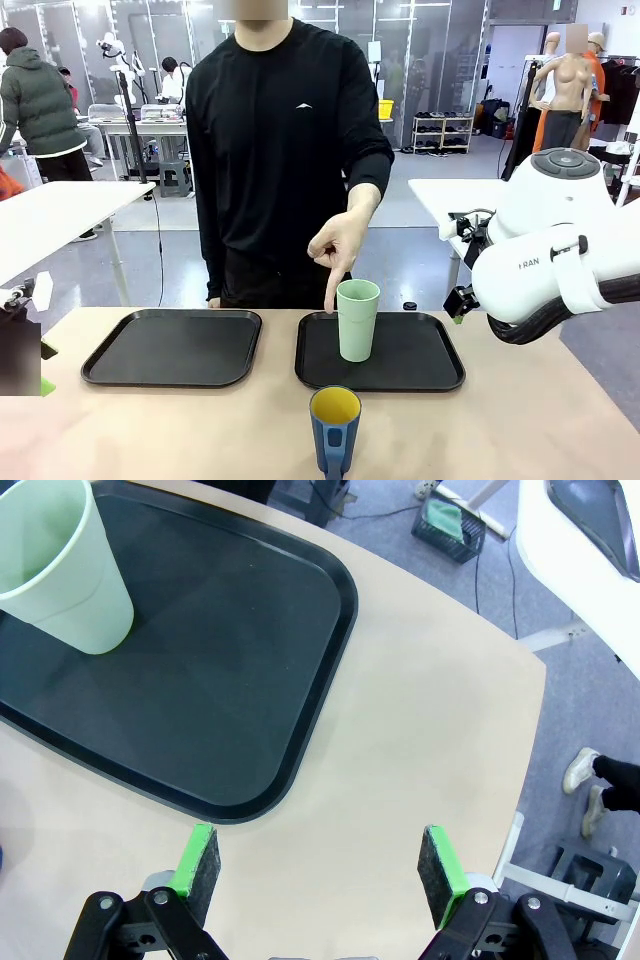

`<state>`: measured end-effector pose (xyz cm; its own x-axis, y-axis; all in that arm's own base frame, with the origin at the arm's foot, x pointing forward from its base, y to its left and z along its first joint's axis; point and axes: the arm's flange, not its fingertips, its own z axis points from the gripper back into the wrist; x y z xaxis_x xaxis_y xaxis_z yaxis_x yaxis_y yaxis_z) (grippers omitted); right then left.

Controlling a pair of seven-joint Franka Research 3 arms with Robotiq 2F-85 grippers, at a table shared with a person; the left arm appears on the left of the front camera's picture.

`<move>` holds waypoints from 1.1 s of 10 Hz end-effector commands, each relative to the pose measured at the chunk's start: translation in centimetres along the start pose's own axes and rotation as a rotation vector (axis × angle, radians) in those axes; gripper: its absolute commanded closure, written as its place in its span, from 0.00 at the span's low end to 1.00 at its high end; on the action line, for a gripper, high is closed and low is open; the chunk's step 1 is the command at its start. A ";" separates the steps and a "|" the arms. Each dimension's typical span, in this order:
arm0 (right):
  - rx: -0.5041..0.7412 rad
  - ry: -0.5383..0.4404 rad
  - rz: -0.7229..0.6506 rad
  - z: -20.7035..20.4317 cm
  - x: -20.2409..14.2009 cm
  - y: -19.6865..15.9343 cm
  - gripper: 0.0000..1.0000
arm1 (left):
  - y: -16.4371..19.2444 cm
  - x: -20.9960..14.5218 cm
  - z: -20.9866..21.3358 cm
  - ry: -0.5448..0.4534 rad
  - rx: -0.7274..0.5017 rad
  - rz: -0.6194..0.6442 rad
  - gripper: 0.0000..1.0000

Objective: Sort and store the cups by type.
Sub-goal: Pick up the Handle plastic cup and place it into the empty Flat Tray.

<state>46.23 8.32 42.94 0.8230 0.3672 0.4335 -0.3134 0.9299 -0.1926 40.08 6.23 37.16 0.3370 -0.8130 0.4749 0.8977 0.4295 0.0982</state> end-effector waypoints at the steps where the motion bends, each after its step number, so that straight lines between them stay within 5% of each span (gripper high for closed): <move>1: -0.013 0.002 0.006 0.0 0.0 0.0 0.00 | 0.0 0.1 -0.2 0.013 0.013 0.013 0.00; 11: -0.013 0.002 0.006 0.0 0.0 0.0 0.00 | 0.0 0.1 -0.2 0.013 0.013 0.013 0.00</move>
<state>46.23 8.31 42.94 0.8230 0.3672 0.4335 -0.3134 0.9299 -0.1926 40.08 6.24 37.16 0.3372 -0.8127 0.4752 0.8975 0.4300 0.0985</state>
